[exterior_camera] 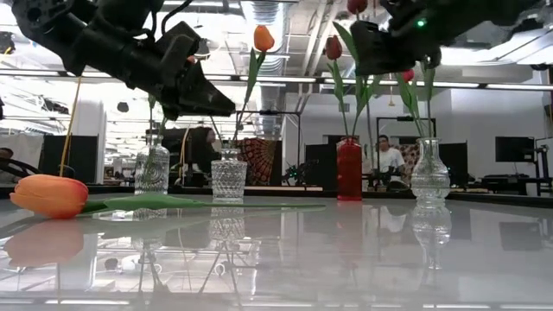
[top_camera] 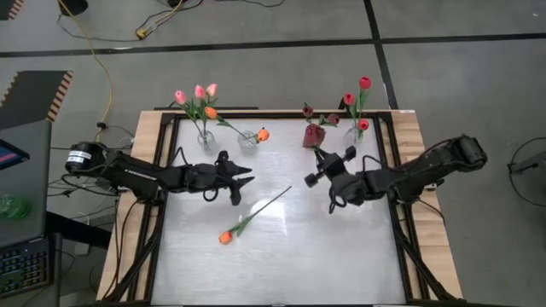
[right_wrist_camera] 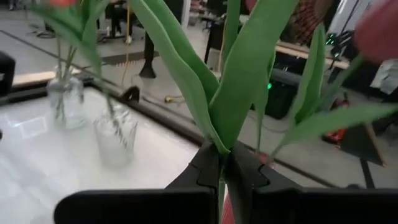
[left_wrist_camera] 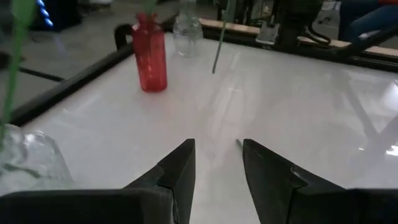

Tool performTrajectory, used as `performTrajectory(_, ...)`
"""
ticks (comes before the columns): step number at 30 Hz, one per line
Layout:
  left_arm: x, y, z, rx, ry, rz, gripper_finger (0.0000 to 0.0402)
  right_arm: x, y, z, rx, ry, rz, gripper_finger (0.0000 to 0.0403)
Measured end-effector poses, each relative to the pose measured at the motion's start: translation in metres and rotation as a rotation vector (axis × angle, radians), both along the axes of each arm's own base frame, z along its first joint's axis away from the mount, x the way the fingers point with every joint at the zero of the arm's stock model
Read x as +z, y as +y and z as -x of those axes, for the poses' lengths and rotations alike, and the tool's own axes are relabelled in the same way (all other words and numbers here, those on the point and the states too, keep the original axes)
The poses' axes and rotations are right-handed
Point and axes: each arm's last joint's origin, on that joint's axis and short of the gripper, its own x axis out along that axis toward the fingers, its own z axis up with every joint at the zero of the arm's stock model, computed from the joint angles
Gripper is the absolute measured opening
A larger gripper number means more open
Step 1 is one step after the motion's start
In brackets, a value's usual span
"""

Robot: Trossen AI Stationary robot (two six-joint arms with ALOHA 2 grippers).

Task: Sort flowers into vase by color
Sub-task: Put the red flower into the right red vase

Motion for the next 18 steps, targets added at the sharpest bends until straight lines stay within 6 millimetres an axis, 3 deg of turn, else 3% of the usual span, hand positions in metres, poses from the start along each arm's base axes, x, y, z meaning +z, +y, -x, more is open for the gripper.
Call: performTrajectory(18,0.005,0.003,-0.001,0.014,-0.036,-0.066,0.0121,0.03,-0.048,-0.011,0.069,0.051,0.202,0.0039)
